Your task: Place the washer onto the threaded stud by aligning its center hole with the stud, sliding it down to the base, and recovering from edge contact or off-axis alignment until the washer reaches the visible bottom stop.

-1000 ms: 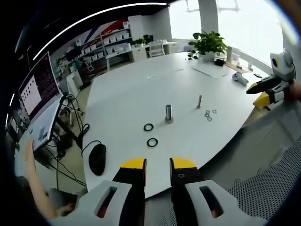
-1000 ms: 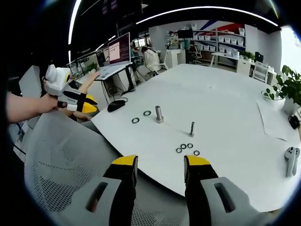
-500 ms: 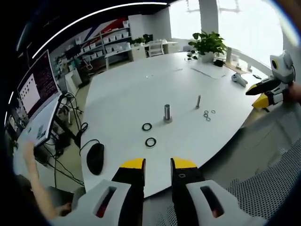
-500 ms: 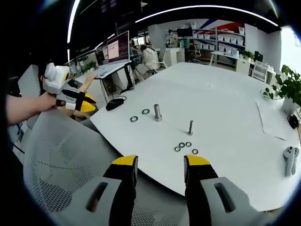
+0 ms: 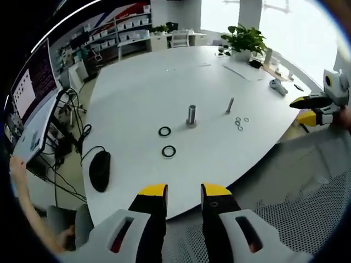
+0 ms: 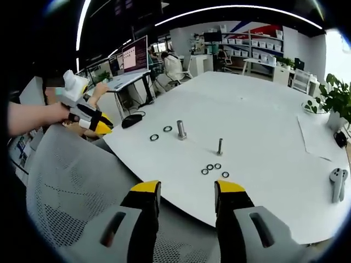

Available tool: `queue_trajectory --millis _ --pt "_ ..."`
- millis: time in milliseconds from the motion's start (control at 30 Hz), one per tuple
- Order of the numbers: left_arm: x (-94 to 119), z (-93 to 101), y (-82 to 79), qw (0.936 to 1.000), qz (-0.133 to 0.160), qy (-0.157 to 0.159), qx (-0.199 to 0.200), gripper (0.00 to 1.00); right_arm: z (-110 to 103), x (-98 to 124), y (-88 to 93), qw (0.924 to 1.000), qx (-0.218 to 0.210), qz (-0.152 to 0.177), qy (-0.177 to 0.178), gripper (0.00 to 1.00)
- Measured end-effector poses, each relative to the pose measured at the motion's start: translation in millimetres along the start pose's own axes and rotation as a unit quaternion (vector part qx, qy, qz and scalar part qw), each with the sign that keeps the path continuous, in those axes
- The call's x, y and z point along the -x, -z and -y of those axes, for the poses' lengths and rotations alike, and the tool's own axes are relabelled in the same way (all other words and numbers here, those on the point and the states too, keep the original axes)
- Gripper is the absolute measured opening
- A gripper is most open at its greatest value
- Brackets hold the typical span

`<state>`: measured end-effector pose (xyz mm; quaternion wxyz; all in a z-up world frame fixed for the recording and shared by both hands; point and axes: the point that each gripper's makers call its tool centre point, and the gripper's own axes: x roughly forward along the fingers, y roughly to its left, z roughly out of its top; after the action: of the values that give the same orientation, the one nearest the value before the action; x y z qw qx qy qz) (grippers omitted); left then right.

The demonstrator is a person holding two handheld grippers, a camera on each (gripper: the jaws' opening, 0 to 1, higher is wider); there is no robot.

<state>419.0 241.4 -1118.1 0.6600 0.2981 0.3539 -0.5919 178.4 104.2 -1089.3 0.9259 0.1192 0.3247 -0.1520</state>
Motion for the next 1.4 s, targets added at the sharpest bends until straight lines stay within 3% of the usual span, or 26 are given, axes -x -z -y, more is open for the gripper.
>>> queue_trajectory --millis 233,633,700,800,1033,1400 --pt "-25.3 -6.2 -15.2 0.9995 -0.022 0.009 -0.021 0.23 2.2 0.5 -0.2 1.0 -0.001 0.003 0.004 0.42" --pt "-72.5 -9.8 -26.3 0.9961 -0.072 0.032 -0.039 0.28 2.1 -1.2 1.2 1.0 0.003 -0.002 0.001 0.42" --pt "-88.6 -17.3 -26.7 0.9954 -0.081 0.034 -0.038 0.28 2.4 -1.5 1.3 1.0 0.004 -0.002 0.001 0.42" --pt "-88.8 -16.8 -27.0 0.9946 -0.091 0.038 -0.032 0.28 3.9 -1.4 2.1 1.0 0.003 -0.003 0.004 0.41" --pt "-118.6 -23.4 -19.6 0.99 -0.13 0.041 -0.036 0.28 5.1 -0.9 3.5 1.0 0.003 -0.007 0.007 0.41" --pt "-147.3 -43.7 -11.9 0.9888 -0.145 0.027 -0.023 0.3 4.5 -0.5 3.9 0.9999 0.003 -0.009 0.008 0.4"
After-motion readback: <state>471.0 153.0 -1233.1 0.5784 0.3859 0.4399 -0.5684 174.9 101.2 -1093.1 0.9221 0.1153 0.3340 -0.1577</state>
